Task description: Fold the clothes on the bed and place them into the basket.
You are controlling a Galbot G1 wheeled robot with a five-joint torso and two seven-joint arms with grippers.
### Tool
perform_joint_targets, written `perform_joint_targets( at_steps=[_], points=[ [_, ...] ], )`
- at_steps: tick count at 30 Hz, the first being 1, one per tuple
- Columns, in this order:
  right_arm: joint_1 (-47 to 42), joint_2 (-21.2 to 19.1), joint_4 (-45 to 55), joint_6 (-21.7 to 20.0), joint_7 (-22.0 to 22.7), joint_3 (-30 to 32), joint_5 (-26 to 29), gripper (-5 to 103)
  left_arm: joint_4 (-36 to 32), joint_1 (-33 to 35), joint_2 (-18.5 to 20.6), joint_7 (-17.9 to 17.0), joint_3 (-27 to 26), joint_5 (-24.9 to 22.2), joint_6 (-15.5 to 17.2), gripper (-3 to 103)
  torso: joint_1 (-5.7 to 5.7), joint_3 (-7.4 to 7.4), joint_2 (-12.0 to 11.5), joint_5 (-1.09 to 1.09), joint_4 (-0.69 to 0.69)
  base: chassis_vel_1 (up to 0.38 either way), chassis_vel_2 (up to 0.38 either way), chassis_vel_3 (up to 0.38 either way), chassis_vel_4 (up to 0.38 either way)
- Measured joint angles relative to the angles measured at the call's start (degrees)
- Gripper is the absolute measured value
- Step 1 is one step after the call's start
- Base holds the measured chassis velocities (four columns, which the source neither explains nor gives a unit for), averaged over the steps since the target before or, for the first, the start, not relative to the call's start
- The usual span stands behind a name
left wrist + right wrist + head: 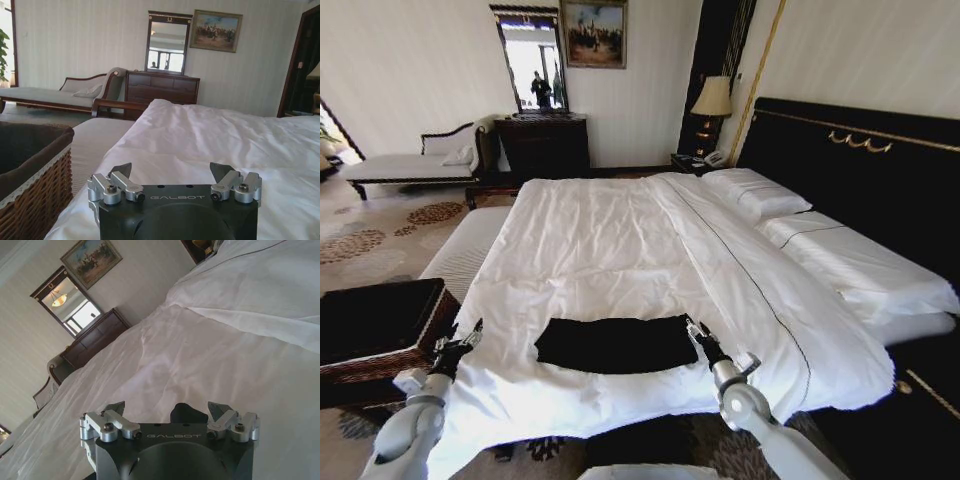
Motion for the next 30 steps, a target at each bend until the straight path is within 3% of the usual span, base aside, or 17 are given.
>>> perform_joint_targets(
  at_steps=[3,6,9,11,14,15,16,18,19,22,24,28,30],
  points=[
    [1.7,-0.1,-1.3,-1.4,0.0,-1.1,1.3,98,-2.1,0.5,-0.7,0.0,0.0,-0.4,0.0,97,0.01,0.0,0.0,0.0,0.0,0.0,0.0,0.0,0.0],
    [2.0,-0.2,-1.3,-2.2,0.6,-1.7,1.8,101,-3.3,0.8,-0.9,0.0,0.0,-0.7,0.0,99,0.01,0.01,0.0,0.0,0.0,0.0,0.0,0.0,0.0],
    [2.0,-0.5,-1.7,-3.1,1.2,-3.0,1.9,89,-5.1,1.1,-0.9,0.0,-0.2,-1.4,0.3,100,0.0,0.0,0.0,0.0,-0.01,0.0,0.0,0.0,0.0],
    [2.0,-0.5,-1.8,-3.1,1.2,-3.2,1.8,89,-5.2,1.1,-0.9,0.0,-0.2,-1.5,0.4,100,-0.01,-0.01,0.0,0.0,-0.01,0.0,0.0,0.0,0.0],
    [2.6,-0.5,-2.3,-3.8,1.0,-4.3,1.5,73,-6.1,1.1,-1.0,-0.3,0.0,-1.8,1.2,100,0.0,-0.01,0.0,0.0,0.0,0.0,0.0,0.0,0.0],
    [2.6,-0.5,-2.4,-3.8,0.9,-4.4,1.4,73,-6.1,1.1,-1.0,-0.3,0.0,-1.9,1.3,100,0.0,-0.01,0.0,0.0,0.0,0.0,0.0,0.0,0.0],
    [3.0,-0.5,-2.8,-3.9,0.8,-5.0,1.2,62,-6.4,1.1,-1.2,-0.4,0.3,-1.9,1.6,100,0.0,0.0,0.0,0.0,0.0,0.0,0.0,0.0,0.0],
    [3.1,-0.5,-3.1,-3.9,0.7,-5.2,1.1,62,-6.5,1.0,-1.3,-0.4,0.4,-1.9,1.7,100,0.0,0.0,0.0,0.0,0.0,0.0,0.0,0.0,0.0],
    [3.3,-0.4,-3.3,-3.9,0.5,-5.3,1.0,57,-6.5,1.0,-1.4,-0.5,0.5,-1.8,1.8,100,0.0,0.0,0.0,-0.01,0.0,0.0,0.0,0.0,0.0],
    [3.6,0.0,-4.5,-2.4,-1.2,-5.2,0.5,41,-6.5,1.1,-1.5,-0.6,0.6,-1.8,1.8,100,-0.01,-0.01,0.0,0.0,0.01,0.0,0.0,0.0,0.0],
    [3.7,0.1,-4.8,-2.0,-1.8,-5.2,0.4,41,-6.5,1.1,-1.6,-0.6,0.6,-1.8,1.8,100,-0.01,-0.01,0.0,-0.01,0.0,0.0,0.0,0.0,0.0],
    [4.0,0.6,-5.7,-0.7,-3.9,-4.9,-0.2,19,-6.6,1.4,-2.0,-0.6,0.6,-1.7,1.7,100,0.0,0.0,0.0,0.0,0.0,0.0,0.0,0.0,0.0],
    [4.2,0.8,-5.7,-0.5,-4.0,-4.6,-0.1,19,-6.6,1.5,-2.1,-0.6,0.5,-1.7,1.7,100,-0.01,-0.01,0.0,0.0,0.0,0.0,0.0,0.0,0.0]
  ],
)
